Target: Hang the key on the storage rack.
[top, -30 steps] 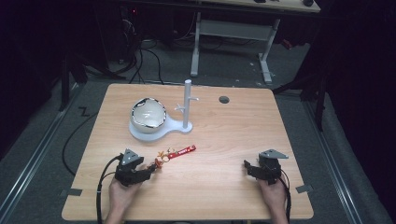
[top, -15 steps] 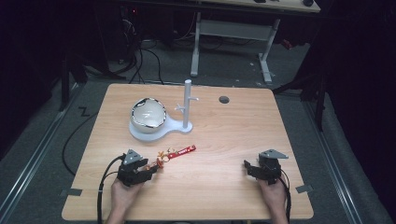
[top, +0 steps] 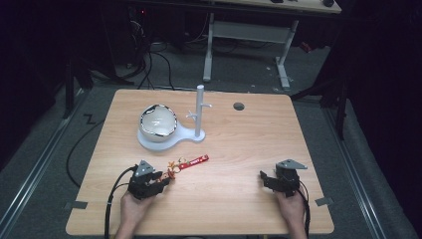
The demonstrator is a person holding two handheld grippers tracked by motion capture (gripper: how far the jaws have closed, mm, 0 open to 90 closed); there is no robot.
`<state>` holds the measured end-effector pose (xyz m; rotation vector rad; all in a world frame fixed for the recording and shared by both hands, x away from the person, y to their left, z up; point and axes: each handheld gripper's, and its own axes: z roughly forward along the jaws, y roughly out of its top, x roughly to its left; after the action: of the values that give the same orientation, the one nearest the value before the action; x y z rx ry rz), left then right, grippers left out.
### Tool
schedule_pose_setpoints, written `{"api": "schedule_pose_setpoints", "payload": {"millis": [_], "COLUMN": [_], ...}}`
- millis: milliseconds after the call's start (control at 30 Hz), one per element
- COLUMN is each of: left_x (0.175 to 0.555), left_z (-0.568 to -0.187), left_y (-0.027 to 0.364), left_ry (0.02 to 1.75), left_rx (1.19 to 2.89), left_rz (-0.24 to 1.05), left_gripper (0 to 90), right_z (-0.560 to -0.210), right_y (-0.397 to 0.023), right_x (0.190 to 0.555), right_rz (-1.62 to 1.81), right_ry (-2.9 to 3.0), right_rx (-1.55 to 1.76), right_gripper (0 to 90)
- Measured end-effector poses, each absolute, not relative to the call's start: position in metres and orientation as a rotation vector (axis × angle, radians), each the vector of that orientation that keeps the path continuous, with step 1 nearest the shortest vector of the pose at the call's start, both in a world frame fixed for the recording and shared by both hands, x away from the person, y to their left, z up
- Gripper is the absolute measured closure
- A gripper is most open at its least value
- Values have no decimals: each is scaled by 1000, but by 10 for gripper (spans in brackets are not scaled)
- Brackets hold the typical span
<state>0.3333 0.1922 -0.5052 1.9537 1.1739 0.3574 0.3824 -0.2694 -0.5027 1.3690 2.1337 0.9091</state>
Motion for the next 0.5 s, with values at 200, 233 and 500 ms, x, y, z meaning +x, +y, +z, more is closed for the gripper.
{"api": "schedule_pose_setpoints", "payload": {"millis": [200,233,500], "left_x": [333,333,331], "left_z": [-505,-505,-505], "left_y": [190,190,189], "left_ry": [1168,1167,1157], "left_rx": [1960,1962,1972], "left_rz": [363,365,374], "left_gripper": [628,636,648], "right_z": [-503,-503,-503], "right_y": [-269,-269,-269], "right_x": [382,382,382], "right_rz": [909,909,909], "right_ry": [2134,2134,2134], "right_rx": [1369,1369,1369], "right_gripper": [296,296,296]}}
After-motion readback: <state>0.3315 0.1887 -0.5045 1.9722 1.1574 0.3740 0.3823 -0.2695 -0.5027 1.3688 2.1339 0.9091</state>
